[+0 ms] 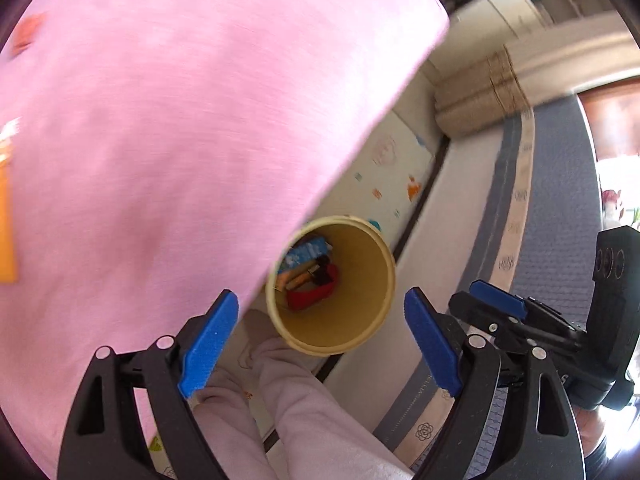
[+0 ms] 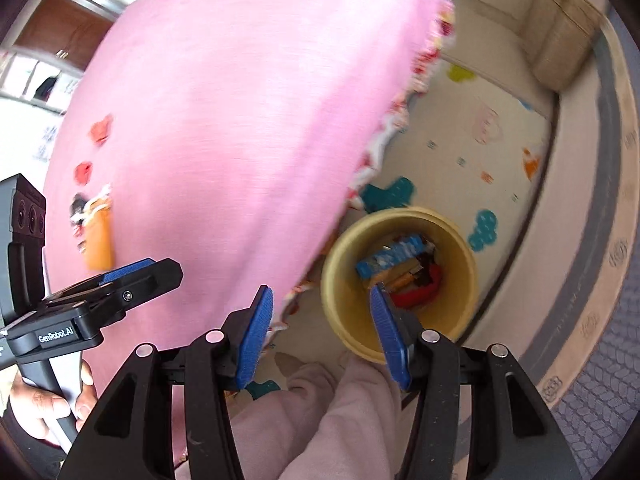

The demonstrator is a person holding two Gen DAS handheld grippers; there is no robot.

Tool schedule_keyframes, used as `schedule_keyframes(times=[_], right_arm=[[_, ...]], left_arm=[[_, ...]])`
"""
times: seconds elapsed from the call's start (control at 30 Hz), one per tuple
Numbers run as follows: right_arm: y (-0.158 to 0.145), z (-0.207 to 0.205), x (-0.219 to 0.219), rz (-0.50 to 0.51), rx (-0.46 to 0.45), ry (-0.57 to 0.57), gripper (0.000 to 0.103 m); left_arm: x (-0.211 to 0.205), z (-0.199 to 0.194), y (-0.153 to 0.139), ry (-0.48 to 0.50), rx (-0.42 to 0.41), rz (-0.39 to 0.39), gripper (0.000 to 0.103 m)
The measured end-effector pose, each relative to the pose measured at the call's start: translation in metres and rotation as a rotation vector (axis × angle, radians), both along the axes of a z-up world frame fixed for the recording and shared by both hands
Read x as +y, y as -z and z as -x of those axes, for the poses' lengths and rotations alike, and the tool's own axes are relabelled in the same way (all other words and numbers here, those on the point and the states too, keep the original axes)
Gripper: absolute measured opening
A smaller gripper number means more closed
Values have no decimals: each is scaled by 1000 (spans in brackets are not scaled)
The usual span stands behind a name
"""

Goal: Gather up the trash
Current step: 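Move both grippers back over the bed toward the sock and pouch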

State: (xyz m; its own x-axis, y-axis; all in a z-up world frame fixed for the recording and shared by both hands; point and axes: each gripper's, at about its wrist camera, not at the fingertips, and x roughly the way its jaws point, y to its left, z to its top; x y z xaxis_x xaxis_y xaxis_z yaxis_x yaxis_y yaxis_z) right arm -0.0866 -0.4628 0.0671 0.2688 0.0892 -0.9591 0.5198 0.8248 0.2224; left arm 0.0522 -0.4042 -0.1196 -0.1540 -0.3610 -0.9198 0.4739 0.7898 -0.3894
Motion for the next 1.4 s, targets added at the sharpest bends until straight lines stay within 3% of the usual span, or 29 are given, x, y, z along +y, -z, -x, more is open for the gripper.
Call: schedule_keyframes(times=[0.27, 0.5, 0.7, 0.93, 1.2, 1.4], right_arm=[[-15, -69, 111, -24, -41, -206, 51], [-27, -116, 211, -36, -108, -338, 50], [-18, -158, 270, -49, -79, -470, 50], [-1, -211, 285, -98, -53, -528, 50], [59, -279, 270, -144, 70, -509, 51], [96, -304, 271, -153, 140, -550, 57]], left_arm=[[142, -37, -41, -212, -76, -19, 85], [278, -60, -61, -480, -96, 7, 85], [349, -77, -68, -662, -99, 44, 85], [368, -96, -49, -780, -53, 55, 85], [366, -135, 0, -889, 24, 11, 85], [365, -151, 30, -939, 91, -18, 85]])
